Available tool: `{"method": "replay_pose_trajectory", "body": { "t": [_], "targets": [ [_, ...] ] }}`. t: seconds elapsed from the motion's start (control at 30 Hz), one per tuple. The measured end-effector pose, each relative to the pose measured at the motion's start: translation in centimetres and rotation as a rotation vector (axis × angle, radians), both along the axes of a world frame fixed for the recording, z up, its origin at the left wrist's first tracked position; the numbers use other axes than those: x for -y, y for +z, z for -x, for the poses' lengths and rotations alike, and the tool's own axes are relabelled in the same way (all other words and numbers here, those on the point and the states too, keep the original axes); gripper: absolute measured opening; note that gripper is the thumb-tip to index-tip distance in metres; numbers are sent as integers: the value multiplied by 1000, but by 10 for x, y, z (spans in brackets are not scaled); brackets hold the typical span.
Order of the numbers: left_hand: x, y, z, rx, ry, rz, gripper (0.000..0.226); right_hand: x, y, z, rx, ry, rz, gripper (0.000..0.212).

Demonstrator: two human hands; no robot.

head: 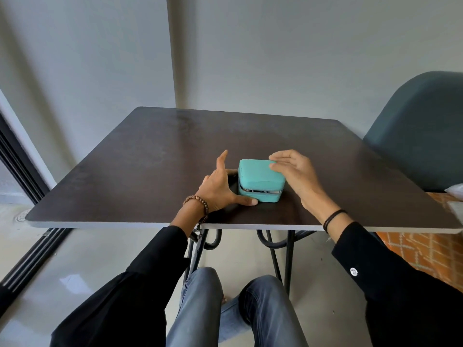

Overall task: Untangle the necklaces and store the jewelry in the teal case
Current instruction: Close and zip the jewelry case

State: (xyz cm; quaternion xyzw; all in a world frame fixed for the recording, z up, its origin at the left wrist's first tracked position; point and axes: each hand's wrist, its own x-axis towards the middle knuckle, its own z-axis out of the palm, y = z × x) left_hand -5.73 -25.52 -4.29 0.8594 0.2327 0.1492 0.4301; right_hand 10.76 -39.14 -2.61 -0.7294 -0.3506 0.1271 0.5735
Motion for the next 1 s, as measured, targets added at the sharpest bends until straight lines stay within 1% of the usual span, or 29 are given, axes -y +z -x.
{"method": "replay_pose_trajectory", "body": {
  "t": [0.07,0.2,0.23,0.3,0.37,0.4,0.47,0.53,0.7,0.8,0.9,1.0],
  "targets": [
    [-1,-1,0,5,2,6,145,-7,3,3,130,35,115,22],
    [-1,-2,0,20,8,-5,146,-28,19,16,321,15,393,31],
    [-1,-3,0,22,11,-6,147,-34,21,20,379,3,473,35],
    [-1,-5,0,26,17,-8,148,-46,24,27,490,-28,629,51],
    [0,-6,-1,36,21,-5,149,-57,25,33,525,-58,719,59],
    [0,-6,-1,41,26,-3,150,-61,26,36,532,-68,751,58],
    [-1,-7,-2,48,42,-7,151,-69,27,41,535,-82,781,45],
    [-1,-7,-2,51,47,-17,152,-74,28,45,503,-116,751,37],
    [0,-7,-3,68,32,-37,149,-85,27,46,426,-220,680,33],
    [1,-7,-3,69,26,-47,149,-90,27,47,423,-254,684,28],
    [0,-8,-3,62,33,-45,152,-91,29,49,501,-245,699,22],
    [-2,-8,-3,41,44,-47,155,-91,30,52,619,-151,703,13]
  ]
}}
